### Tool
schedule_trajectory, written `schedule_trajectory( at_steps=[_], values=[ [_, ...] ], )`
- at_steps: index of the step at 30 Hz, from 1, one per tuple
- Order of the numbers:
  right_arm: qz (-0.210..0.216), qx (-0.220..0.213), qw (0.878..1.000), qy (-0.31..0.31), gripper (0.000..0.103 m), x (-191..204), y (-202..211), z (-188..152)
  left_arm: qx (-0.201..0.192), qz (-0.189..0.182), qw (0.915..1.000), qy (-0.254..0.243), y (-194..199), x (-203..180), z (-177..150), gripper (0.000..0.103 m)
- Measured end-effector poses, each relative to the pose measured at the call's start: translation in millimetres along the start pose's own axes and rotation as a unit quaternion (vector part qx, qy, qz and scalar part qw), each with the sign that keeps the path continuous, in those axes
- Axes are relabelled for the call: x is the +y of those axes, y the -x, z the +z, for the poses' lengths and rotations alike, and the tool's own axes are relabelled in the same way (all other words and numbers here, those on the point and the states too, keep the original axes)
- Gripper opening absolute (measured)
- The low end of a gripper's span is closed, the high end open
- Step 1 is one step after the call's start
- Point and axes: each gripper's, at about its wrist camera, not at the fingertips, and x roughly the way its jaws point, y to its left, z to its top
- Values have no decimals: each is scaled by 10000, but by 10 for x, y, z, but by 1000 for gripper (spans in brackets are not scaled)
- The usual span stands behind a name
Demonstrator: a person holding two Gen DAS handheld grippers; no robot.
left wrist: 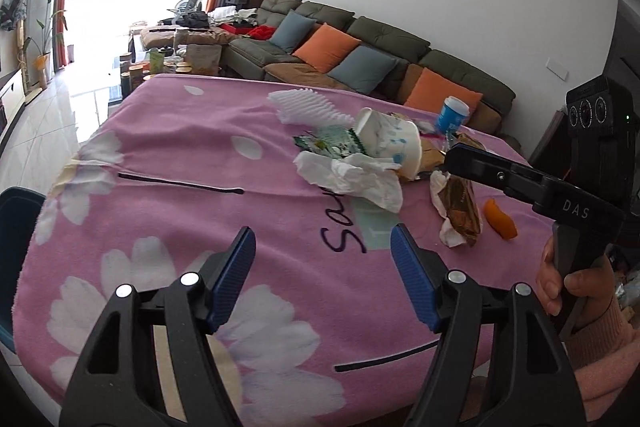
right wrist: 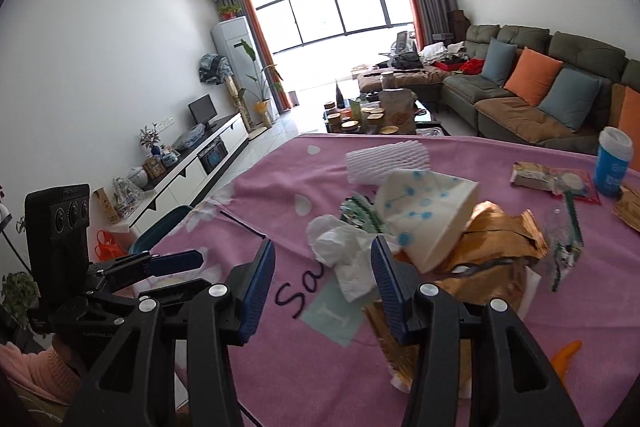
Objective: Collect trash
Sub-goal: 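Return to the table and grasp the gold wrapper with the left gripper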
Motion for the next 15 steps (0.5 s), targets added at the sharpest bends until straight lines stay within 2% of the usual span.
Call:
schedule_trajectory(
  at_steps=[7, 15],
  values=[
    [-652, -82, 9963, -557, 48, -653, 241, -190, 423, -712, 9964, -205, -443, -431, 92, 69],
    [-719, -115, 9938, -839, 48, -956, 353, -310, 986, -1175, 9881, -72, -985, -734, 174, 67]
  ],
)
